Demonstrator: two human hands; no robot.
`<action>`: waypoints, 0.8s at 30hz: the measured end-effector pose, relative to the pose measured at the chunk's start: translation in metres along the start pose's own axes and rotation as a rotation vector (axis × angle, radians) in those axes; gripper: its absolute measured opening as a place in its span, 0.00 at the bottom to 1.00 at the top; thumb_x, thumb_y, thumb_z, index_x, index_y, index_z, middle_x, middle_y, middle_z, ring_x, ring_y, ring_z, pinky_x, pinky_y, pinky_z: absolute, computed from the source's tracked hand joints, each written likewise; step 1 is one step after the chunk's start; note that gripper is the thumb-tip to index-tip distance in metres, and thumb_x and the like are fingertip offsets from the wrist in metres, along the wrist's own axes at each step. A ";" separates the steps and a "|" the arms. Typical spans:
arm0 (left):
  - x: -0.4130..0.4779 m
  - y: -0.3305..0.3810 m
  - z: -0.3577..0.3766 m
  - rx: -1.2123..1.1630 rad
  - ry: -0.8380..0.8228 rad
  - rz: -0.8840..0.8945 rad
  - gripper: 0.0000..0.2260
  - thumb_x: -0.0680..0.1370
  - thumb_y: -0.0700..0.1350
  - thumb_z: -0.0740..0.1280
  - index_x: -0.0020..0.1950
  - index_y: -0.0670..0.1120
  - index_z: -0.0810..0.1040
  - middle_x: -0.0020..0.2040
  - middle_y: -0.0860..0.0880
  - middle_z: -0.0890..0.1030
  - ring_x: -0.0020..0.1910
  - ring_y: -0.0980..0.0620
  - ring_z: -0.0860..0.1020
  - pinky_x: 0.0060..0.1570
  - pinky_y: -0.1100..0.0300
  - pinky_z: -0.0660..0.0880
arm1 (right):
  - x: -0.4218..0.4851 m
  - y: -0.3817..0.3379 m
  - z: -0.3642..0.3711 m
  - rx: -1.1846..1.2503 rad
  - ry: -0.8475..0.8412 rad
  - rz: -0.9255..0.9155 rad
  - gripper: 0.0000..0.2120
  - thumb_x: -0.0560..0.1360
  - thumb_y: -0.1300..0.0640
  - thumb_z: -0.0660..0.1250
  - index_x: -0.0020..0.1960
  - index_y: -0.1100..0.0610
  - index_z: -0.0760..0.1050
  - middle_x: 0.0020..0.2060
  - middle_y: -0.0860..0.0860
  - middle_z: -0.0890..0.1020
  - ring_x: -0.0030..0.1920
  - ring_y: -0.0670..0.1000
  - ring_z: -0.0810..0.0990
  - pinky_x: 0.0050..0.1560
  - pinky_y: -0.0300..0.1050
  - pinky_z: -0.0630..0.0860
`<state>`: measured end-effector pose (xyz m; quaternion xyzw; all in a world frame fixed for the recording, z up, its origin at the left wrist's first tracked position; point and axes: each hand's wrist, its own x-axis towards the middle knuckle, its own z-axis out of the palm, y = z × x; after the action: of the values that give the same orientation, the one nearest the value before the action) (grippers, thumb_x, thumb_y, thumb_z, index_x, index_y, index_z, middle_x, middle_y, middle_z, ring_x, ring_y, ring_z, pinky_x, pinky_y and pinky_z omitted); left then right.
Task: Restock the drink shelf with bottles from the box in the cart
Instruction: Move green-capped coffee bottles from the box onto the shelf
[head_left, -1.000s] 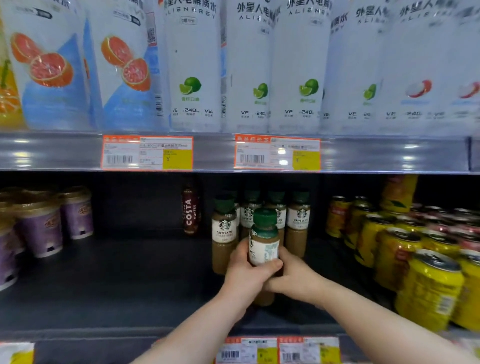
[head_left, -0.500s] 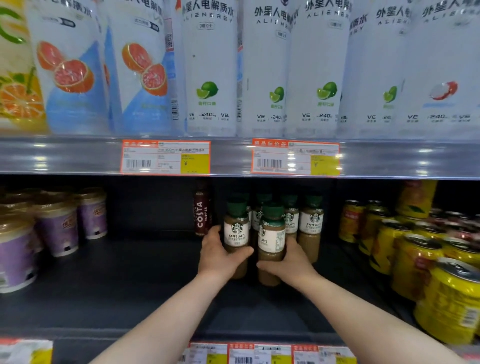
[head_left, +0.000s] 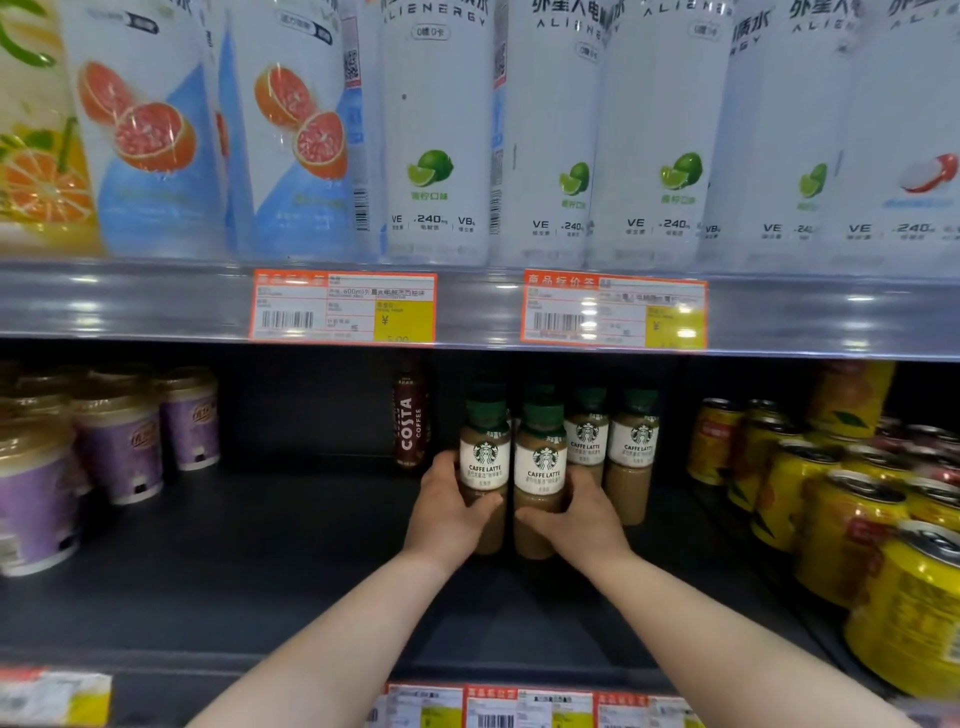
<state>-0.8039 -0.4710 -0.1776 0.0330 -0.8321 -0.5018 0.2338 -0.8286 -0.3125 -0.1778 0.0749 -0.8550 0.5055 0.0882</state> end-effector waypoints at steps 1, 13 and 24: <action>0.000 0.000 0.000 0.005 0.002 -0.003 0.22 0.70 0.45 0.73 0.61 0.51 0.68 0.59 0.48 0.73 0.57 0.51 0.74 0.54 0.58 0.70 | 0.002 -0.001 -0.001 -0.038 0.006 0.007 0.29 0.65 0.51 0.77 0.61 0.49 0.68 0.54 0.47 0.72 0.59 0.51 0.75 0.53 0.41 0.69; 0.003 0.004 0.004 0.006 -0.026 -0.036 0.23 0.71 0.44 0.73 0.62 0.51 0.68 0.60 0.48 0.75 0.58 0.51 0.75 0.58 0.54 0.72 | 0.007 -0.012 -0.003 -0.119 -0.008 0.055 0.31 0.66 0.51 0.76 0.65 0.53 0.67 0.61 0.51 0.75 0.61 0.53 0.74 0.58 0.46 0.71; -0.004 0.006 -0.004 0.168 0.015 -0.081 0.32 0.72 0.52 0.72 0.71 0.49 0.63 0.68 0.46 0.68 0.63 0.46 0.72 0.62 0.53 0.71 | -0.006 -0.020 -0.015 -0.191 0.070 -0.113 0.32 0.69 0.51 0.74 0.67 0.54 0.63 0.64 0.53 0.68 0.63 0.54 0.72 0.57 0.45 0.70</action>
<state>-0.7979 -0.4701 -0.1721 0.0897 -0.8675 -0.4391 0.2159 -0.8171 -0.3082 -0.1553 0.0965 -0.8902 0.4182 0.1530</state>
